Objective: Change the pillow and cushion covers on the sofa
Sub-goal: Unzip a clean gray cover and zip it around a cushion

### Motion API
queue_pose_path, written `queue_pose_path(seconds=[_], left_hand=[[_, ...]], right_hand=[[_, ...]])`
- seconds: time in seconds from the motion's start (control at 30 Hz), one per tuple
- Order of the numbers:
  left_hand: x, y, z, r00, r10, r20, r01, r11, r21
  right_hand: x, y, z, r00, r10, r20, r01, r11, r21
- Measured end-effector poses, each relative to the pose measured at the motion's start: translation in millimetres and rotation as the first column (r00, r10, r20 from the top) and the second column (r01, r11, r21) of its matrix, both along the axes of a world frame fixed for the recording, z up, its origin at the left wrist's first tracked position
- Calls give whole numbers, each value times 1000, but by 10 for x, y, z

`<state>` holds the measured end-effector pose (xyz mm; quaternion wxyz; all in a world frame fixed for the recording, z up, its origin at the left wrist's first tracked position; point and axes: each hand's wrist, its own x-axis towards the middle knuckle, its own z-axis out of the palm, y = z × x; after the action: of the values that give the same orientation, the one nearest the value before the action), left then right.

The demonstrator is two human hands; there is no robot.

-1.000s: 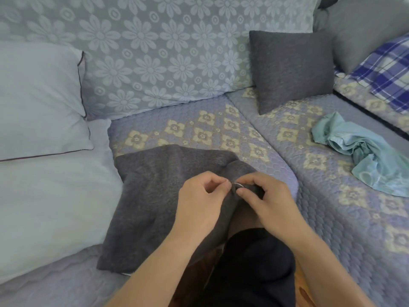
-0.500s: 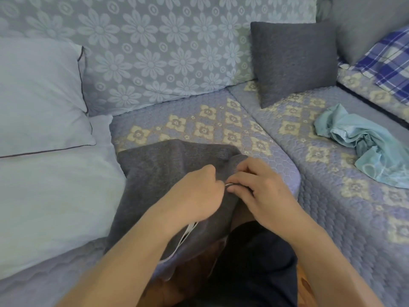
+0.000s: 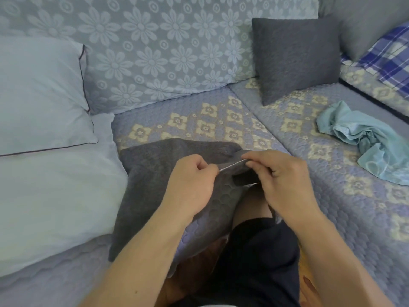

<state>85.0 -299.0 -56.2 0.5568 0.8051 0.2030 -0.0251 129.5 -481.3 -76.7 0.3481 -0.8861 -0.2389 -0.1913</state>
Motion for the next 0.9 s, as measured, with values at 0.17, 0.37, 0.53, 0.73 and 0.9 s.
queue_pose_path(seconds=[0.17, 0.37, 0.53, 0.73, 0.9], left_hand=[[-55, 31, -71, 998, 57, 23, -57, 998, -3], [-70, 117, -47, 998, -11, 54, 13, 999, -35], [-83, 73, -37, 998, -19, 63, 25, 994, -108], [-141, 50, -66, 996, 18, 87, -1, 981, -196], [-167, 44, -37, 998, 20, 63, 6, 921, -389]], right_hand=[[-21, 79, -52, 1000, -3, 14, 4, 1000, -26], [-17, 58, -22, 1000, 16, 12, -15, 999, -30], [-43, 21, 9, 999, -15, -32, 15, 1000, -5], [-88, 34, 71, 993, 36, -110, -45, 996, -81], [-198, 239, 103, 985, 135, -110, -147, 983, -111]])
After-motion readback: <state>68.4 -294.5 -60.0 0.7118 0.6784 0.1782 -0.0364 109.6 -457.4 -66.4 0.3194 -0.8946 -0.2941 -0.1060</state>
